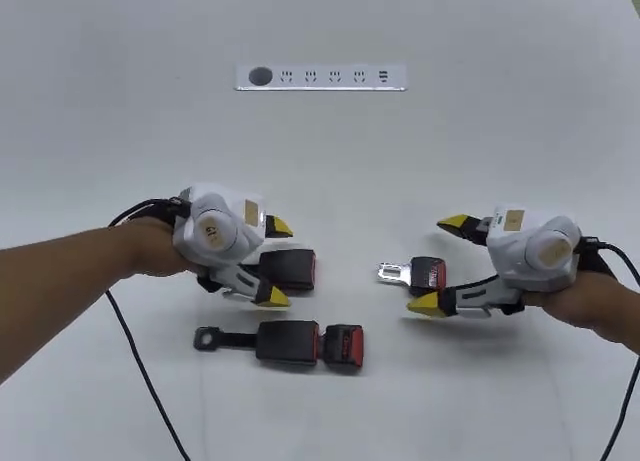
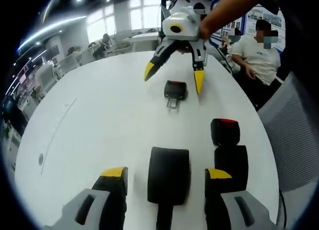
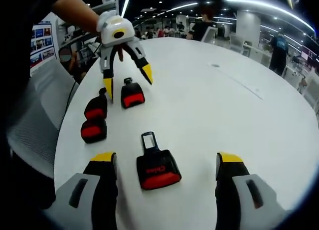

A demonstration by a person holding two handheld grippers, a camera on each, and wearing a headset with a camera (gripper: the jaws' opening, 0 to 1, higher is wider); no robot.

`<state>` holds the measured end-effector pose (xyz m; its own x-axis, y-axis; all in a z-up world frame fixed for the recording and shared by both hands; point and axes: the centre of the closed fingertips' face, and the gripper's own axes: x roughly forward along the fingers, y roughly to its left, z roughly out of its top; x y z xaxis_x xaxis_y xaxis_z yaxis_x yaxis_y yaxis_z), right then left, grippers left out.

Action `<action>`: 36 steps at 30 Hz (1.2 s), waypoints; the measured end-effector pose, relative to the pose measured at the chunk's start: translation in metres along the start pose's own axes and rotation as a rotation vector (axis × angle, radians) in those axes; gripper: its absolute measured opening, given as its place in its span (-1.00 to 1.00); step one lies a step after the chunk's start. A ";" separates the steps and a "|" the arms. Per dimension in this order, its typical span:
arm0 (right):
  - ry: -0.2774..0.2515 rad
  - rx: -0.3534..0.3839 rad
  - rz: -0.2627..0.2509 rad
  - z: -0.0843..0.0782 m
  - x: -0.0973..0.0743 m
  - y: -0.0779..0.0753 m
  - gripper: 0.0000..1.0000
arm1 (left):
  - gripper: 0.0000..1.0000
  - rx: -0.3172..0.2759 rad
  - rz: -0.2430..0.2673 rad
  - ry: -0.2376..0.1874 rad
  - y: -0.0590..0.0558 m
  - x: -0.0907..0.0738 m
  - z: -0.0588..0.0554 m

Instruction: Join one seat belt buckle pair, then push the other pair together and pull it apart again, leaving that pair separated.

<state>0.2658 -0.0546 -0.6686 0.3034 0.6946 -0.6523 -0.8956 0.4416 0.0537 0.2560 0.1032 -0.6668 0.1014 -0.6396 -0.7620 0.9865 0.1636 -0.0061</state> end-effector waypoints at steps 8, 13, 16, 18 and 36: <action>-0.056 0.087 -0.169 0.009 -0.010 -0.013 0.63 | 0.83 -0.166 0.276 -0.103 0.033 -0.029 0.013; -0.098 0.115 -0.257 0.018 -0.014 -0.009 0.76 | 1.00 -0.344 0.366 -0.125 0.030 -0.048 0.007; -0.122 0.133 -0.294 0.024 -0.017 0.000 0.79 | 1.00 -0.421 0.456 -0.166 0.032 -0.061 -0.002; -0.125 0.149 -0.310 0.028 -0.018 0.005 0.84 | 1.00 -0.475 0.469 -0.184 0.029 -0.065 -0.006; -0.225 0.249 -0.462 0.037 -0.048 0.042 0.98 | 1.00 -0.641 0.580 -0.284 -0.023 -0.115 -0.032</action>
<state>0.2259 -0.0487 -0.6067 0.7314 0.4892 -0.4750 -0.5582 0.8297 -0.0050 0.2175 0.1974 -0.6000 0.6712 -0.4740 -0.5699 0.5187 0.8496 -0.0957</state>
